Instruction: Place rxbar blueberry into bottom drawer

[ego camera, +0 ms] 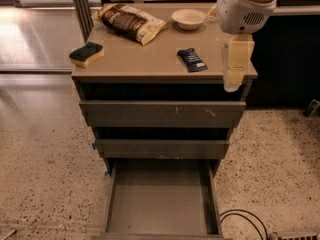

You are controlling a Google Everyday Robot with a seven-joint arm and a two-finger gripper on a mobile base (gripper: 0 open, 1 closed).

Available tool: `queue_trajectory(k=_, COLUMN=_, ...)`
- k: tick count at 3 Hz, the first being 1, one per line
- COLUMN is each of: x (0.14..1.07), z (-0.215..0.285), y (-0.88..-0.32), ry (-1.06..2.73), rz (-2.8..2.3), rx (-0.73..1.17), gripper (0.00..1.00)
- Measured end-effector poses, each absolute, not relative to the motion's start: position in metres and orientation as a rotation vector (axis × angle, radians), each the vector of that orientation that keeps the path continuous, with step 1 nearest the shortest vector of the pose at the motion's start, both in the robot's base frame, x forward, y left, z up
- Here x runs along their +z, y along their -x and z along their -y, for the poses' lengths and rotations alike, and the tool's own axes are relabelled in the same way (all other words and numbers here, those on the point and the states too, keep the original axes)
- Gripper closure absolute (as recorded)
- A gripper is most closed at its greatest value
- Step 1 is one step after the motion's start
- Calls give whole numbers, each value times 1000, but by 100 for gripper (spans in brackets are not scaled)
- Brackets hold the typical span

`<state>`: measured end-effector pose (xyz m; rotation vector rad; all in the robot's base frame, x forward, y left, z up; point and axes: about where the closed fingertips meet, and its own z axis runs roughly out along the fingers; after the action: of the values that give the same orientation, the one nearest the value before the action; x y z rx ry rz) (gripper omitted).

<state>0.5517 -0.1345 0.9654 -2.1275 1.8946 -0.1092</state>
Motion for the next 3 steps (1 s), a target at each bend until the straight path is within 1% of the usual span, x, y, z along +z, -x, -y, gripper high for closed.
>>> queue_trajectory(k=2, x=961, z=134, y=-559, ry=2082, rz=-1934, rx=-133, gripper=0)
queue_trajectory(k=3, x=944, z=125, y=-585, ry=1988, rz=-2028, rx=-184, gripper=0)
